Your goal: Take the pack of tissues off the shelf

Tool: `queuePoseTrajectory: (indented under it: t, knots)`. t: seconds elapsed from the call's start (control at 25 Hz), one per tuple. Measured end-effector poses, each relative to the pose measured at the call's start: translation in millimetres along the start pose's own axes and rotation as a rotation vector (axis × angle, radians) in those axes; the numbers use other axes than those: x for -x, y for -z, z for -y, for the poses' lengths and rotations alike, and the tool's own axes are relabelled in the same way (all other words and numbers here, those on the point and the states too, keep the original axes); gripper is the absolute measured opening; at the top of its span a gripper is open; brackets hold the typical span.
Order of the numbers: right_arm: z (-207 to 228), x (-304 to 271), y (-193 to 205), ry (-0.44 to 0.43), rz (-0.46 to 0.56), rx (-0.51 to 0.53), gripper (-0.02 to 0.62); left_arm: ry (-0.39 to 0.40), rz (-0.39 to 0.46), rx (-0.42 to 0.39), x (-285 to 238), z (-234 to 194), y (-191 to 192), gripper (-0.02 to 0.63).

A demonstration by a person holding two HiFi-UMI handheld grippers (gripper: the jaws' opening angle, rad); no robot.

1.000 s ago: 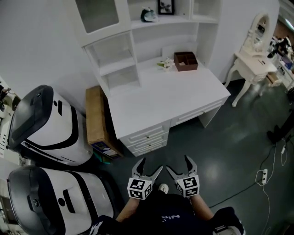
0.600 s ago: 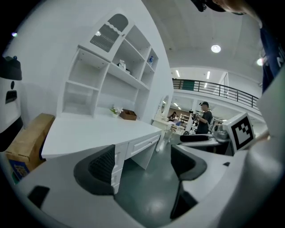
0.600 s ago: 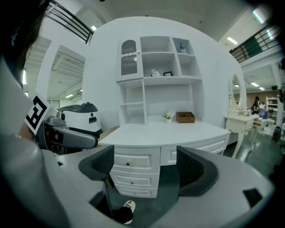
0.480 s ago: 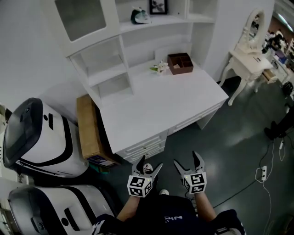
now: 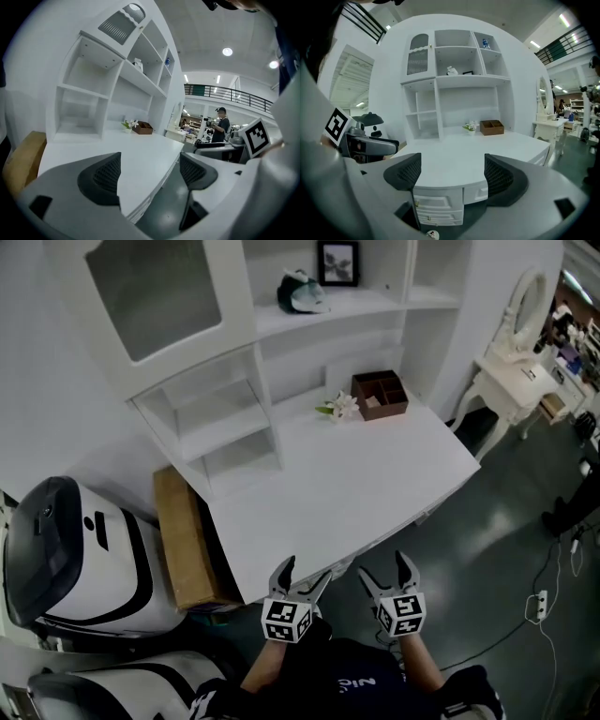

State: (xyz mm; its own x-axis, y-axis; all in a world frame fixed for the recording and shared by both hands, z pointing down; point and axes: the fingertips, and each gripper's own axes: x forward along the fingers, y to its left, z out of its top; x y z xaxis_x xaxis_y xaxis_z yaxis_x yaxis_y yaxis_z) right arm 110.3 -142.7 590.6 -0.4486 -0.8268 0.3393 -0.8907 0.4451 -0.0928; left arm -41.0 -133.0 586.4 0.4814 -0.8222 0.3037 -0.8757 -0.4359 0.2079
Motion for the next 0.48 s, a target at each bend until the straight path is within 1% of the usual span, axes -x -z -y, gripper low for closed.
queuePoseTrajectory:
  t: [0.2,0.36,0.48]
  knots:
    - [-8,-47,-16,0.019,0.006,-0.015,0.410,0.007,0.013,-0.024,-21,-41,-25,0.380]
    - [-16,-71,-25,0.016,0.004,-0.015,0.408,0.018,0.005,-0.032,-34,-64,-35,0.380]
    - [-18,-85,-29,0.006,-0.008,0.007,0.399,-0.004,0.043,-0.037,-42,-74,-50,0.380]
